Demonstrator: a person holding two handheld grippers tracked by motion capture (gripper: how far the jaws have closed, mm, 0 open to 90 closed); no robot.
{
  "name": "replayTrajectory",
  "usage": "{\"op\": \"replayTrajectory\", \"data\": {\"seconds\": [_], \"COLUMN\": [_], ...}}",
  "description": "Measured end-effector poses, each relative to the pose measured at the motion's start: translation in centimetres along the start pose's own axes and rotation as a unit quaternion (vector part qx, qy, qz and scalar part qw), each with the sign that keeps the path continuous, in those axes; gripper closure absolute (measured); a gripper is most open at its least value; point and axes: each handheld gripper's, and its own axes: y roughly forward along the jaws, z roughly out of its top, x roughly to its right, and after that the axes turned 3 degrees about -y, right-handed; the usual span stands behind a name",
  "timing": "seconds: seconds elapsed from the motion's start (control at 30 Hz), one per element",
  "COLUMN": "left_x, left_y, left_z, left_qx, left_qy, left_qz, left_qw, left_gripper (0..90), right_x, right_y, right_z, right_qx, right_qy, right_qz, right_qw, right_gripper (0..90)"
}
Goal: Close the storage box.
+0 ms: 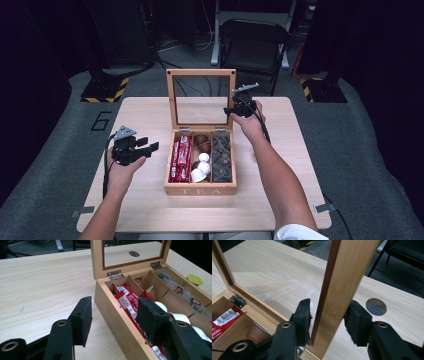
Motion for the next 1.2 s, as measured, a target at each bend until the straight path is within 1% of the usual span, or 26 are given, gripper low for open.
{"op": "replayTrajectory", "data": {"seconds": [0.03,0.17,0.27,0.3,0.33,0.4,0.43,0.47,0.5,0.57,0.6,0.7,0.73,0.83,0.87,0.9,1.0,1.03,1.07,1.1,1.2], "left_x": [0.0,0.1,0.2,0.2,0.2,0.2,0.2,0.2,0.2,0.3,0.3,0.3,0.4,0.5,0.5,0.6,0.6,0.6,0.6,0.6,0.7], "left_y": [0.0,0.1,0.0,0.0,0.0,-0.1,-0.1,-0.1,-0.1,-0.1,-0.1,-0.1,-0.2,-0.1,-0.1,-0.1,0.0,0.0,0.0,0.0,0.1], "left_z": [0.0,0.0,0.0,0.1,0.1,0.1,0.2,0.2,0.2,0.2,0.2,0.3,0.3,0.4,0.4,0.4,0.5,0.6,0.6,0.7,0.8], "left_qx": [0.000,0.002,0.001,0.003,0.003,0.004,0.004,0.004,0.005,0.006,0.006,0.006,0.007,0.006,0.006,0.006,0.006,0.007,0.007,0.008,0.007], "left_qy": [0.000,-0.001,0.000,-0.001,-0.001,-0.002,-0.002,-0.002,-0.001,-0.001,-0.001,0.000,-0.002,0.000,0.000,0.002,0.003,0.002,0.002,0.003,0.004], "left_qz": [0.000,0.001,0.000,0.000,0.000,0.000,0.000,0.000,0.000,0.001,0.000,0.000,0.000,-0.001,-0.001,-0.001,-0.002,-0.002,-0.002,-0.002,-0.002], "left_qw": [1.0000,1.0000,1.0000,1.0000,1.0000,1.0000,1.0000,1.0000,1.0000,1.0000,1.0000,1.0000,1.0000,1.0000,1.0000,1.0000,1.0000,1.0000,1.0000,1.0000,1.0000], "left_gripper": [46.1,46.2,46.2,46.2,46.2,46.2,46.2,46.2,46.2,46.2,46.2,46.2,46.2,46.2,46.2,46.1,46.2,46.2,46.2,46.2,46.2], "right_x": [0.0,0.1,0.0,0.1,0.1,-0.1,-0.1,-0.1,-0.2,-0.3,-0.4,-0.5,-0.5,-0.9,-0.9,-0.9,-1.1,-1.2,-1.3,-1.3,-1.4], "right_y": [-0.2,-0.5,-0.6,-0.7,-0.7,-0.9,-0.9,-0.9,-1.1,-1.2,-1.3,-1.6,-1.7,-2.1,-2.1,-2.3,-2.5,-2.7,-2.7,-2.8,-2.9], "right_z": [-0.1,-0.3,-0.3,-0.5,-0.5,-0.5,-0.6,-0.6,-0.6,-0.6,-0.7,-0.9,-1.0,-1.3,-1.3,-1.5,-1.7,-1.8,-1.9,-1.9,-2.0], "right_qx": [0.002,0.005,0.007,0.010,0.010,0.012,0.011,0.011,0.012,0.012,0.014,0.019,0.020,0.023,0.023,0.028,0.032,0.035,0.035,0.037,0.038], "right_qy": [0.000,-0.001,-0.001,-0.007,-0.007,0.001,-0.006,-0.006,-0.012,-0.010,-0.005,-0.008,-0.016,-0.011,-0.011,-0.015,-0.013,-0.019,-0.019,-0.027,-0.031], "right_qz": [0.000,-0.002,-0.001,0.000,0.000,-0.002,-0.002,-0.002,-0.002,-0.003,-0.003,-0.002,-0.001,-0.002,-0.002,-0.002,-0.001,-0.004,-0.003,-0.005,-0.004], "right_qw": [1.0000,1.0000,1.0000,0.9999,0.9999,0.9999,0.9999,0.9999,0.9999,0.9999,0.9999,0.9998,0.9997,0.9997,0.9997,0.9995,0.9994,0.9992,0.9992,0.9990,0.9988], "right_gripper": [59.6,62.4,62.6,62.9,62.9,63.2,63.3,63.3,63.6,63.7,63.9,64.4,64.5,64.9,64.9,65.1,65.3,65.3,65.2,65.3,65.2]}}
